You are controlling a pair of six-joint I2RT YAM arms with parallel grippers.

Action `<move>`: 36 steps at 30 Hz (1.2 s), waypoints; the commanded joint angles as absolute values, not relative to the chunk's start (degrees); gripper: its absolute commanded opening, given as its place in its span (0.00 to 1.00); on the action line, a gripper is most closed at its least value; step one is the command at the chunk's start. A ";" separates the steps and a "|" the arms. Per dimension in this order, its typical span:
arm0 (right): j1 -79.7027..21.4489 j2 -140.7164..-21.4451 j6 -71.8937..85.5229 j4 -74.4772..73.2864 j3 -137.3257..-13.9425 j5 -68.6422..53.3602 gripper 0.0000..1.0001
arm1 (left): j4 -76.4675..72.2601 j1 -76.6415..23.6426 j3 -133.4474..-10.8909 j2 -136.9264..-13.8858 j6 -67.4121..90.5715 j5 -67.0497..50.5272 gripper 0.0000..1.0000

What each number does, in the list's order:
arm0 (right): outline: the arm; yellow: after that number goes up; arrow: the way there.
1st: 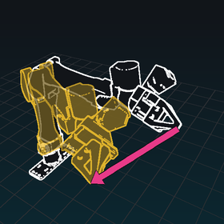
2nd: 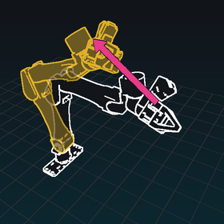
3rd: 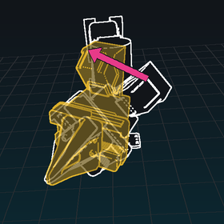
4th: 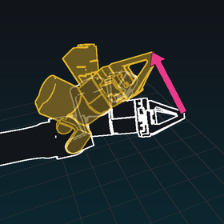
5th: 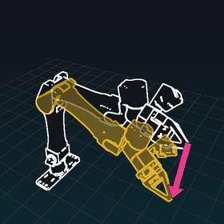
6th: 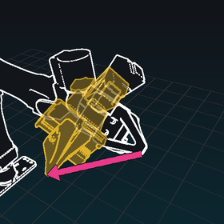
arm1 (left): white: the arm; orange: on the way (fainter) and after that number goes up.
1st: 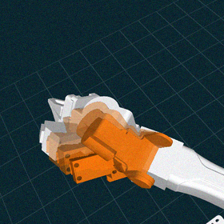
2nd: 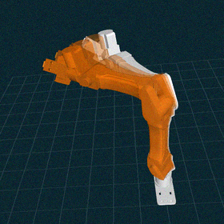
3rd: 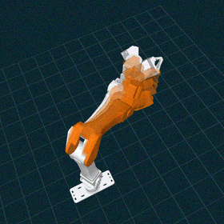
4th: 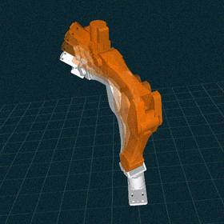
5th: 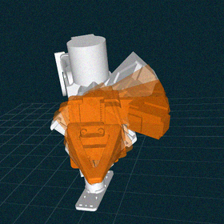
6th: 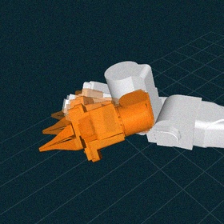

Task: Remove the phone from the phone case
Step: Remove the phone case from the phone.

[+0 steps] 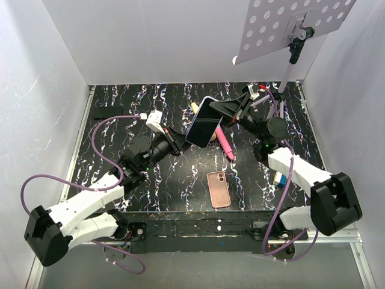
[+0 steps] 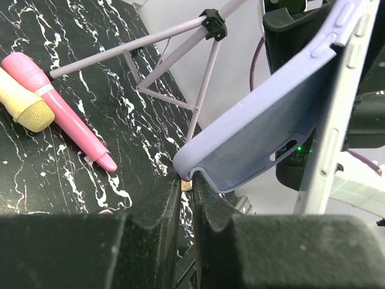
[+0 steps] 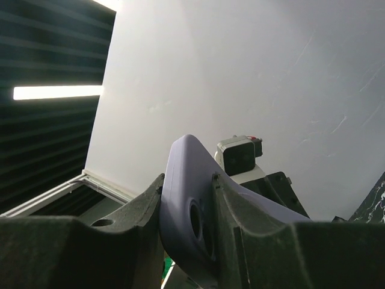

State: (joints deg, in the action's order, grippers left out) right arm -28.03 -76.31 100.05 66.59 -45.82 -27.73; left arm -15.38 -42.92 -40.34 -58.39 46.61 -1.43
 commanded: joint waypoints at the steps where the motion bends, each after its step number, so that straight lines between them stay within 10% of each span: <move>1: -28.04 -68.65 121.50 70.26 -46.85 -40.50 0.01 | -3.01 -39.46 -41.22 -57.14 41.05 11.44 0.02; 5: -25.32 -68.46 109.88 63.02 -44.48 -45.87 0.01 | -0.36 -39.46 -40.26 -53.62 37.72 2.05 0.31; 16: -21.98 -74.09 103.55 64.34 -41.22 -51.06 0.01 | 18.09 -39.37 -42.88 -41.76 24.71 -23.54 0.72; 36: -21.53 -66.89 76.46 27.33 -49.40 -53.44 0.01 | -3.51 -39.02 -47.20 -54.76 51.06 -40.00 0.46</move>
State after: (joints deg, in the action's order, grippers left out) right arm -21.80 -68.36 78.41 29.67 -46.28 -53.56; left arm 2.26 -39.16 -48.45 -56.71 45.91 -38.06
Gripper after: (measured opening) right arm 0.247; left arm 0.472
